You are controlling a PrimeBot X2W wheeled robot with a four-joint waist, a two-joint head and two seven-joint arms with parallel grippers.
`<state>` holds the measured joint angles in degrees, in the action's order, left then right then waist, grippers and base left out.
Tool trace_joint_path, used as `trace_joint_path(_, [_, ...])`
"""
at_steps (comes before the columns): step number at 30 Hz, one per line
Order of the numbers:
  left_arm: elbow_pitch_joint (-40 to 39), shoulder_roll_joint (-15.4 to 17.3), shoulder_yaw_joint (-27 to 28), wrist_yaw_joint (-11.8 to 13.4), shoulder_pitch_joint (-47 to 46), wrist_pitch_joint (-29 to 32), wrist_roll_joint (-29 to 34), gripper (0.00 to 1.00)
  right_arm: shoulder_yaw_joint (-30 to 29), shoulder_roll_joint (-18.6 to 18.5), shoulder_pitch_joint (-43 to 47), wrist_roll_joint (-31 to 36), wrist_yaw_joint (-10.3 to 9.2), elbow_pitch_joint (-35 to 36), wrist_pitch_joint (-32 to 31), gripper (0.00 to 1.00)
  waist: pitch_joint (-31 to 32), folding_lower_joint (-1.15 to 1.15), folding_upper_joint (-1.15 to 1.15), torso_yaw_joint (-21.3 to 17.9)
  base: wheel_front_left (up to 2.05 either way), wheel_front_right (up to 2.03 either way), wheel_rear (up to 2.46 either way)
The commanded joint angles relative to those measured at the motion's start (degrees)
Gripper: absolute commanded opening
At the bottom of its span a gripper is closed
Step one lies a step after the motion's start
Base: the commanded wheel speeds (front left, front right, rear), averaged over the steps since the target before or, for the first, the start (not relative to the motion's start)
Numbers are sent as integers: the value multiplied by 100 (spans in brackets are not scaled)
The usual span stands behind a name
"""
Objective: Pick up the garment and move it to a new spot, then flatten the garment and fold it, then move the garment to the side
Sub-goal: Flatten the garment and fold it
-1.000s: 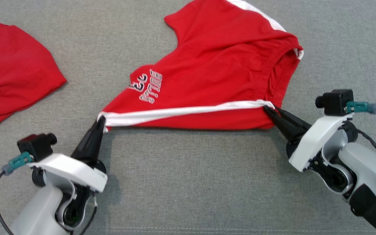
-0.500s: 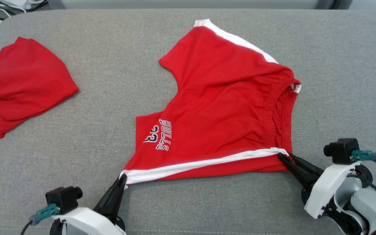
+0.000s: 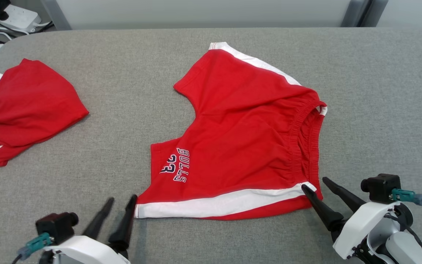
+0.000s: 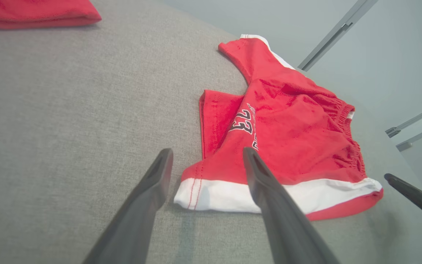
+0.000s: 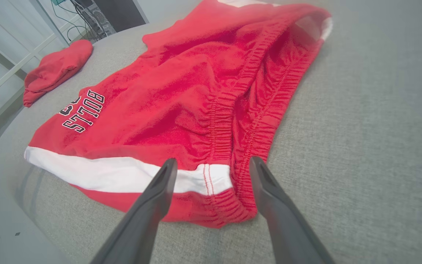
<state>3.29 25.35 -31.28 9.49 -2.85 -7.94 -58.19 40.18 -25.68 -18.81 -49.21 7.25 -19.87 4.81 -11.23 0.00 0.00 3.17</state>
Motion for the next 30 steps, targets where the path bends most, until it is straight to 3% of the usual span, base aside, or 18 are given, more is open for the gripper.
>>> trace_joint_path(1, [-297, 259, 315, 181, -138, -190, 237, 100, -172, -13, 164, 172, 24, 251, 39, 100, 73, 0, 0, -29, 0, 0, 0])
trace_joint_path(10, [-807, 466, 689, 668, -635, -575, 1041, 100, -1259, 428, 412, 1174, 24, 766, 313, 100, 260, 0, 0, -80, 0, 0, 0])
trace_joint_path(16, [-450, 195, 1160, 779, -922, -694, 1436, 100, -2412, 1122, 507, 2575, 24, 758, 753, 100, 464, 0, 0, -206, 0, 0, 0])
trace_joint_path(23, [-223, 291, 1596, 999, -567, -704, 2122, 100, -3034, 1609, 874, 3646, 24, 1008, 970, 100, 728, 0, 0, -335, 0, 0, 0])
trace_joint_path(26, [-273, 370, 1635, 968, -150, -705, 2292, 100, -3184, 1687, 1160, 3834, 24, 1050, 999, 100, 875, 0, 0, -359, 0, 0, 0])
trace_joint_path(30, [-372, 483, 1709, 655, 330, -705, 2295, 100, -3256, 1711, 1518, 3865, 24, 1081, 1014, 100, 1058, 0, 0, -336, 0, 0, 0])
